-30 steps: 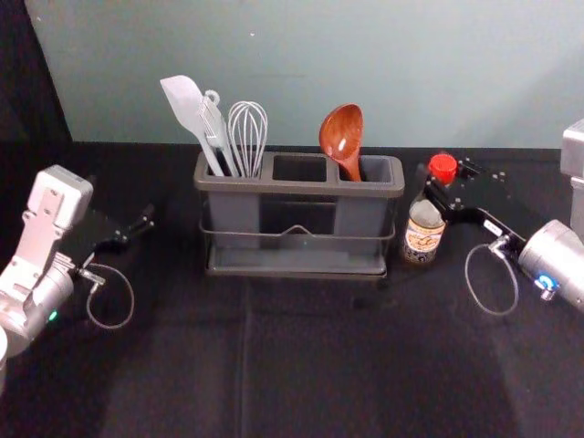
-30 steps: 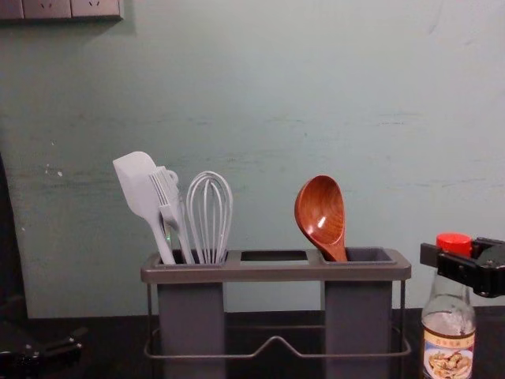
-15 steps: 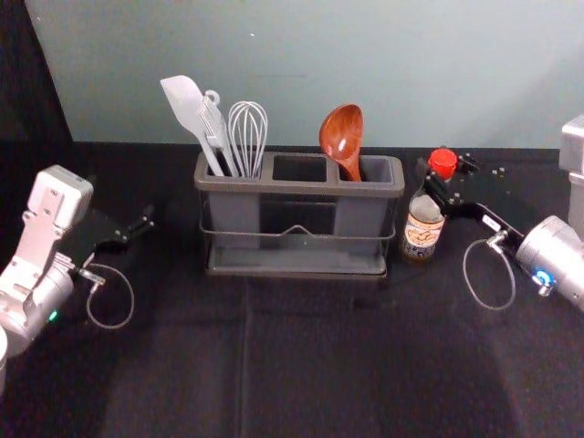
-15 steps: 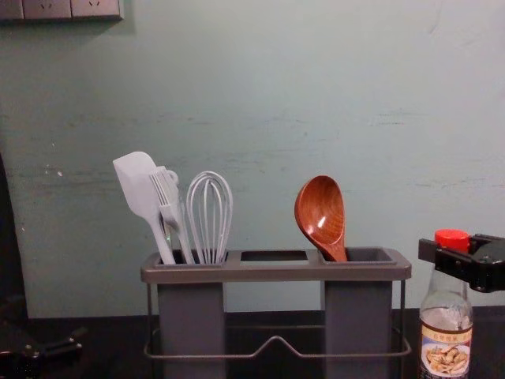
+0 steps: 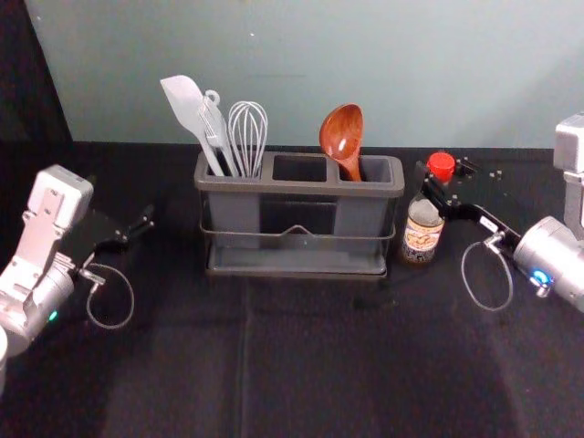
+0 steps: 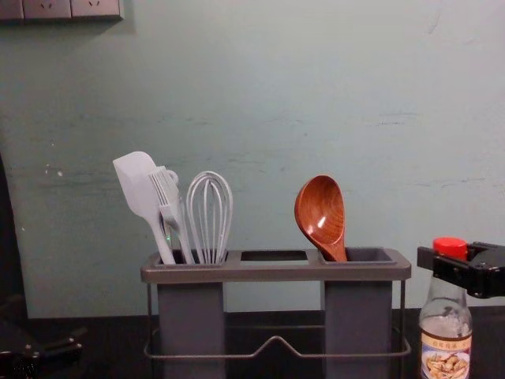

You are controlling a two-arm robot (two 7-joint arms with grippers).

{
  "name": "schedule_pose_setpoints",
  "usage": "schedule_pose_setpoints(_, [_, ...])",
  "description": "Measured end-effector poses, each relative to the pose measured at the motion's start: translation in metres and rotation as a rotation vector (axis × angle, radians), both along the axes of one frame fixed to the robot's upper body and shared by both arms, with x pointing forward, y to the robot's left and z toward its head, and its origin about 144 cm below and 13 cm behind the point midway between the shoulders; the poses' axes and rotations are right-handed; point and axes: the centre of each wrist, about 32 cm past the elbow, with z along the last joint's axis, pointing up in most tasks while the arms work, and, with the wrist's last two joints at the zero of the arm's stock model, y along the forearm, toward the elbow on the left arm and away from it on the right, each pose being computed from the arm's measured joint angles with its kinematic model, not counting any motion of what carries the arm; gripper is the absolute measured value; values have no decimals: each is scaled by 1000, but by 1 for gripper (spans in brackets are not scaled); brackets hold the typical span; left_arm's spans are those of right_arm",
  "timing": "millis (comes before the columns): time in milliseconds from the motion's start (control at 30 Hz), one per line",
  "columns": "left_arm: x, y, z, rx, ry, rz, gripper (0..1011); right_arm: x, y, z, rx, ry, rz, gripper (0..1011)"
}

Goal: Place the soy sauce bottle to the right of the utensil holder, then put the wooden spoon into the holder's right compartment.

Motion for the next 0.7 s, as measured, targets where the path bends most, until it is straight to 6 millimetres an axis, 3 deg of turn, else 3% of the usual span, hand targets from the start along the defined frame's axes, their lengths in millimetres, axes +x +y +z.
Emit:
schedule_pose_setpoints(567, [0, 0, 0, 0, 0, 0, 1005, 0, 0, 0, 0, 4, -1, 381])
schedule_pose_setpoints(700, [0, 0, 0, 0, 0, 0, 1005, 0, 0, 0, 0, 4, 0, 488])
